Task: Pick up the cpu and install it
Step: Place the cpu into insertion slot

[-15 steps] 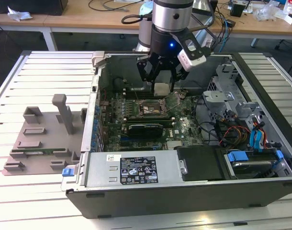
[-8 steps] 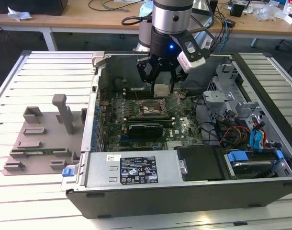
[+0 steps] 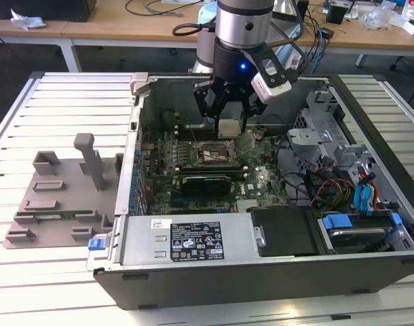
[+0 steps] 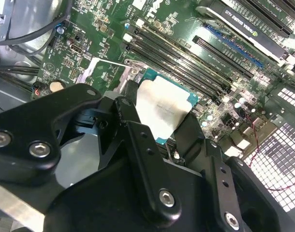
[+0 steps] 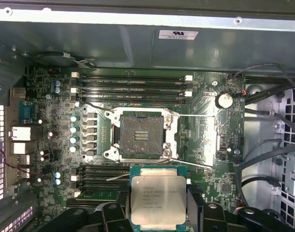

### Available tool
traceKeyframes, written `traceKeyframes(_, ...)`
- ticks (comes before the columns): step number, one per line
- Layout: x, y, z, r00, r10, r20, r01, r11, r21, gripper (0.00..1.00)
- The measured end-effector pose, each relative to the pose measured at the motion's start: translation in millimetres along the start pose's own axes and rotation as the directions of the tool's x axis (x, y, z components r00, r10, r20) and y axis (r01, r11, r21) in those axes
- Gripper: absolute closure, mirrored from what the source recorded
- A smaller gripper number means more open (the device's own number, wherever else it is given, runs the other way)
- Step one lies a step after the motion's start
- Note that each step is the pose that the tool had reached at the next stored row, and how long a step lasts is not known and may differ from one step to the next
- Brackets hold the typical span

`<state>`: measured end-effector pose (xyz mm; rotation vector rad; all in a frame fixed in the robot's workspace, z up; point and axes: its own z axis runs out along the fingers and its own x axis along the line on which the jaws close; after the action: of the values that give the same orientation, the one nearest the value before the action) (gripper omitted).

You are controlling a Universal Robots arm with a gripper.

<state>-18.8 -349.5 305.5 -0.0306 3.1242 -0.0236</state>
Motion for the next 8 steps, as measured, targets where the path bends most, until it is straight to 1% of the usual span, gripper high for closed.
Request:
traceKeyframes(4, 0.0, 0.0, 0.1, 1.0, 0.009, -0.0001, -0.009, 1.0, 0.0012, 0.45)
traceKeyframes(5, 0.0, 0.0, 0.1, 0.9998, 0.019, -0.0003, -0.019, 0.9998, 0.0022, 0.45)
traceKeyframes(6, 0.0, 0.0, 0.1, 0.9991, 0.042, -0.0007, -0.042, 0.9991, 0.0038, 0.45)
traceKeyframes(8, 0.0, 0.0, 0.1, 0.9979, 0.064, -0.001, -0.064, 0.9979, 0.0052, 0.45)
